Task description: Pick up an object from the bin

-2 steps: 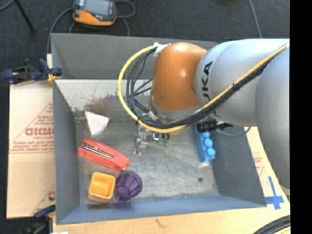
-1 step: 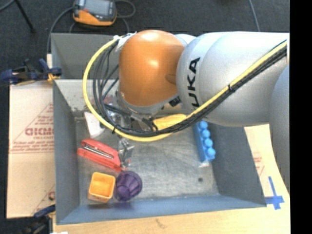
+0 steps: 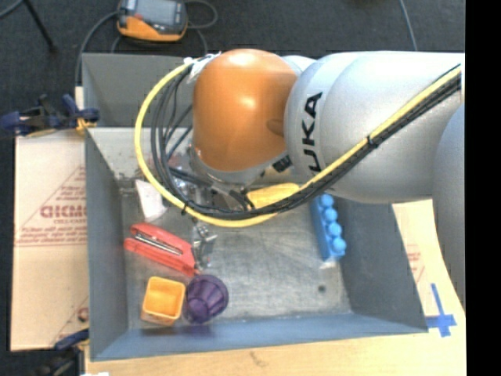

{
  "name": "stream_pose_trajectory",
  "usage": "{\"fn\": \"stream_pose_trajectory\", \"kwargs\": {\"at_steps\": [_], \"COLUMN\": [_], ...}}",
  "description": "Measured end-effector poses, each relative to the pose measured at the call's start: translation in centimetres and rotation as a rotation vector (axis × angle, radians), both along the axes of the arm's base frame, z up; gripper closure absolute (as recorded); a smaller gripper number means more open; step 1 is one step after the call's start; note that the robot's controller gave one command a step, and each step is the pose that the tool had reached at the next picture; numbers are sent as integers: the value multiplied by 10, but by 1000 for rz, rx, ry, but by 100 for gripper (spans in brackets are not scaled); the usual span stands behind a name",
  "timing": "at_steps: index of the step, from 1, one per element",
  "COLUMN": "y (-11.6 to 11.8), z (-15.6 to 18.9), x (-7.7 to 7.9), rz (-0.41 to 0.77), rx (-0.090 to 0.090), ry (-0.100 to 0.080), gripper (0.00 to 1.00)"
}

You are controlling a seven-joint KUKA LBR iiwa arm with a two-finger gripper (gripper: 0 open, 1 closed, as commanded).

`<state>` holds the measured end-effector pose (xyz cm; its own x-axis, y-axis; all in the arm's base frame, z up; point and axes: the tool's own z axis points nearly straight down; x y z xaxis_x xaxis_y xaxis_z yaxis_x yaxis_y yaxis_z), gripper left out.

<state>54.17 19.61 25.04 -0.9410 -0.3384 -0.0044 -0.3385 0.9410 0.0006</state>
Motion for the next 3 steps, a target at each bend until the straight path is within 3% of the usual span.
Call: {"fn": "stream_pose_trajectory", "kwargs": {"at_steps": [1,2,3], "y": [0,-20,-33], "z": [-13,-81,-122], "x": [-8,-14,-42], "rz": [29,137,366], "rx": [1,-1,-3], "ry": [-10,-4,1], "gripper": [0,0,0]}}
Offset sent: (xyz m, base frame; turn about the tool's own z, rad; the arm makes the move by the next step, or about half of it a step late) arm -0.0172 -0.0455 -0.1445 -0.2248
